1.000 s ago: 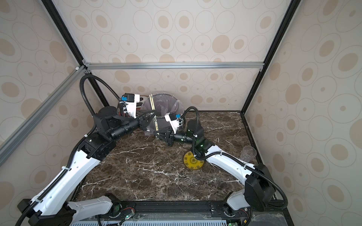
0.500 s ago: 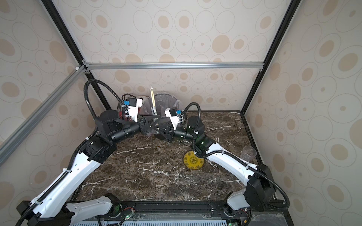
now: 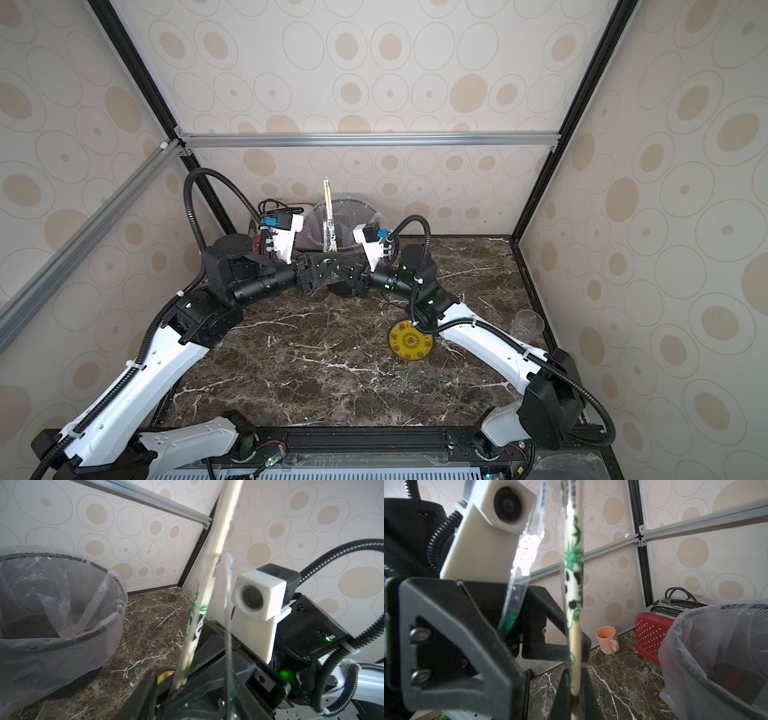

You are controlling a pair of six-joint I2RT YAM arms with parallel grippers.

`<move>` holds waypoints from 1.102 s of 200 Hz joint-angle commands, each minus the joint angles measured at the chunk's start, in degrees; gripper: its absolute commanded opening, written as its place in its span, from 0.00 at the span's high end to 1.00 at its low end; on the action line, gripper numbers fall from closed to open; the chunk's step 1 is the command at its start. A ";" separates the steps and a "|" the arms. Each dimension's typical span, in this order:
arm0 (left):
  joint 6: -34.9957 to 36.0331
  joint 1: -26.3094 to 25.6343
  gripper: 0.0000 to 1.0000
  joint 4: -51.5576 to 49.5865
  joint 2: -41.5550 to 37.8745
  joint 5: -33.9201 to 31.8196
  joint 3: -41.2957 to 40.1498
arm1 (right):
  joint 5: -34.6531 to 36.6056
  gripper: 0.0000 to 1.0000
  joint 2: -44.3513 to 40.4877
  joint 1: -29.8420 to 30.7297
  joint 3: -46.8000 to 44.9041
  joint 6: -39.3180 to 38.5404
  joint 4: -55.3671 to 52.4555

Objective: Remove the packaging of disposable chopsticks
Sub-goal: Remove the packet bag from the disposable chopsticks.

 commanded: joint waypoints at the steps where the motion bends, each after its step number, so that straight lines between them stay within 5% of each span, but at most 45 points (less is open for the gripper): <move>1: 1.81 -0.27 0.61 -3.64 -0.98 -1.69 4.52 | 0.14 1.00 0.02 -0.08 0.02 0.43 2.35; 47: 2.27 -0.27 0.71 -4.18 0.32 -1.16 7.41 | 0.07 1.00 0.54 -0.08 -0.34 0.51 2.16; 80: 2.35 -0.30 1.00 -4.09 1.10 -1.08 8.37 | 0.06 1.00 0.64 -0.09 -0.49 0.49 1.95; 220: -7.78 -1.20 1.00 1.90 -4.83 1.03 -9.96 | 3.44 1.00 2.53 -0.08 2.24 0.16 2.48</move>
